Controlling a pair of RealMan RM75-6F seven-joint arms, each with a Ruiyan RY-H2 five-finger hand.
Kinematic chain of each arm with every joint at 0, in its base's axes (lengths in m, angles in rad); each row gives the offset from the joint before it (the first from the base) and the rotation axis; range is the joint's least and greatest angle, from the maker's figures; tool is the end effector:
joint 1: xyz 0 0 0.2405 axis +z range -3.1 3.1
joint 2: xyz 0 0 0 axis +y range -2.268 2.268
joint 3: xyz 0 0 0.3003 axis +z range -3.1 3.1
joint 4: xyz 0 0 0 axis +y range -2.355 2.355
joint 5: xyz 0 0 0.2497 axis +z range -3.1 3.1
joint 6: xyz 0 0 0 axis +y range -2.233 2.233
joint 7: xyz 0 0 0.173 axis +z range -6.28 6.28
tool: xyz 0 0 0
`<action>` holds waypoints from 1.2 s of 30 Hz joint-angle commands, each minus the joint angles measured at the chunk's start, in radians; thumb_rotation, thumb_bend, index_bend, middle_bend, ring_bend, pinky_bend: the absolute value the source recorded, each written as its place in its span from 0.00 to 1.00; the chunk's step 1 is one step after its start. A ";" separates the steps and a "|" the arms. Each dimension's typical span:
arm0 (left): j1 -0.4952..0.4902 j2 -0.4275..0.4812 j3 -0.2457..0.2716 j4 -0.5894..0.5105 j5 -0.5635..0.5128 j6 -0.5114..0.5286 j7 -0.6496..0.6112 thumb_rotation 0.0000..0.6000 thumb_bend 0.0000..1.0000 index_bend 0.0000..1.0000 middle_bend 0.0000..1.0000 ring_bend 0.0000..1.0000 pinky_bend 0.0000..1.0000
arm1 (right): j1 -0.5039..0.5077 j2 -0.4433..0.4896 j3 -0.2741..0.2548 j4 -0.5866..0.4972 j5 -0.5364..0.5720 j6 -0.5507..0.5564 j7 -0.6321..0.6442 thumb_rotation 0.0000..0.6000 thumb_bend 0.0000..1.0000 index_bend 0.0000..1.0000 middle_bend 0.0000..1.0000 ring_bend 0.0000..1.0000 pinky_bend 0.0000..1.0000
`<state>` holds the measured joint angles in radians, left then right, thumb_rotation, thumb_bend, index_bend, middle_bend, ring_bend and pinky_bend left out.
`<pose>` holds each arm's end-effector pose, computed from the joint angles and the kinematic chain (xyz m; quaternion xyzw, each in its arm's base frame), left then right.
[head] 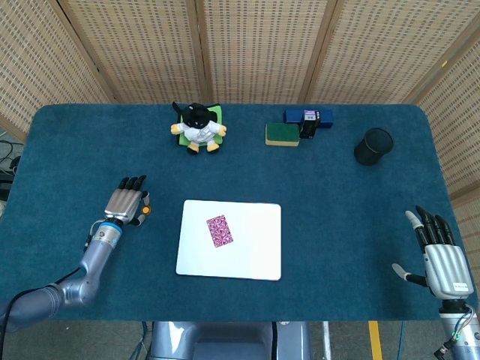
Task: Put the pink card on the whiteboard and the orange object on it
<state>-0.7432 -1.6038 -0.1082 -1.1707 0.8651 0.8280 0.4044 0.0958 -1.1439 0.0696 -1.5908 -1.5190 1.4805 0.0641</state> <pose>-0.2874 0.4399 -0.0698 -0.7224 -0.4202 -0.2231 0.5019 -0.3614 -0.2257 0.1362 0.5852 -0.3964 0.4206 0.5687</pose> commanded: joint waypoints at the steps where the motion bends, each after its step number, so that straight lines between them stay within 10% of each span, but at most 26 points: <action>1: 0.001 0.000 -0.004 0.000 0.006 0.003 -0.005 1.00 0.37 0.54 0.00 0.00 0.00 | 0.000 0.000 0.000 -0.001 0.000 0.000 0.000 1.00 0.00 0.00 0.00 0.00 0.00; 17: -0.054 0.068 -0.079 -0.286 0.010 0.114 0.117 1.00 0.36 0.54 0.00 0.00 0.00 | 0.000 0.002 -0.001 -0.002 0.000 -0.002 0.005 1.00 0.00 0.00 0.00 0.00 0.00; 36: -0.193 -0.203 -0.074 -0.290 -0.138 0.182 0.386 1.00 0.36 0.54 0.00 0.00 0.00 | 0.003 0.009 0.000 -0.002 0.005 -0.011 0.028 1.00 0.00 0.00 0.00 0.00 0.00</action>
<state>-0.9295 -1.7956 -0.1789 -1.4711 0.7369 1.0085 0.7843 0.0986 -1.1355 0.0693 -1.5923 -1.5142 1.4694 0.0917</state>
